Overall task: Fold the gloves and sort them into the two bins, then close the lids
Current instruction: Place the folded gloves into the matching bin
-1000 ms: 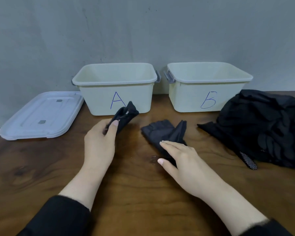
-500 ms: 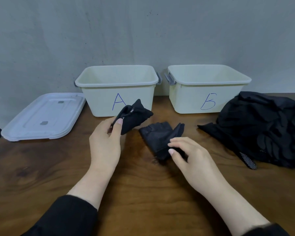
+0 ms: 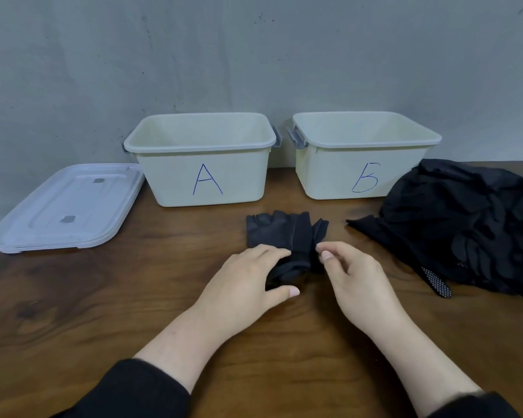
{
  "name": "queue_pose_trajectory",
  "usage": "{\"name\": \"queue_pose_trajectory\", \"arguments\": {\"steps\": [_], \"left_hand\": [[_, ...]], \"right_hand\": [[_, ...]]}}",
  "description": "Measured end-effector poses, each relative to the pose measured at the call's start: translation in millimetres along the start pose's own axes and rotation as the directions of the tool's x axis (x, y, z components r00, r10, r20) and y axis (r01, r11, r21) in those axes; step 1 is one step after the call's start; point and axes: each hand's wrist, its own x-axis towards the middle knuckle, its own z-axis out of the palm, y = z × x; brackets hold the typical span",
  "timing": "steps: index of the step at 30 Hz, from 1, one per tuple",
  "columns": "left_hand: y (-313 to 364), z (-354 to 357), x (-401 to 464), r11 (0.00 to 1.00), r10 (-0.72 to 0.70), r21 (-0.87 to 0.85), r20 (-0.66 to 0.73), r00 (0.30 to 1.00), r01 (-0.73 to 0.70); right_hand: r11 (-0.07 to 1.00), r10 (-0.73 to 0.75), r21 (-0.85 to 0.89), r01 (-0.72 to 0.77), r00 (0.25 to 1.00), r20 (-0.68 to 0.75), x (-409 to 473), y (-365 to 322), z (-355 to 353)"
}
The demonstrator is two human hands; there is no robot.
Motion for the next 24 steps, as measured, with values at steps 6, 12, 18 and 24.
{"name": "queue_pose_trajectory", "arguments": {"steps": [6,12,18,24], "left_hand": [[-9,-7,-2,0.992,0.001,0.122,-0.142,0.99,0.017],[-48,-34,-33,0.987,-0.092,0.109,-0.194,0.977,0.114],[-95,-64,-71,0.955,-0.272,0.044,-0.253,0.928,0.292],[-99,-70,-77,0.915,-0.397,-0.044,-0.267,0.878,0.4]], "right_hand": [[0.997,-0.067,-0.026,0.07,0.993,0.097,1,-12,14],[0.978,-0.199,-0.01,0.208,0.947,0.253,4,-45,52],[0.934,-0.328,0.0,0.357,0.859,0.394,4,-91,103],[0.927,-0.33,0.001,0.376,0.813,0.48,3,-106,113]]}}
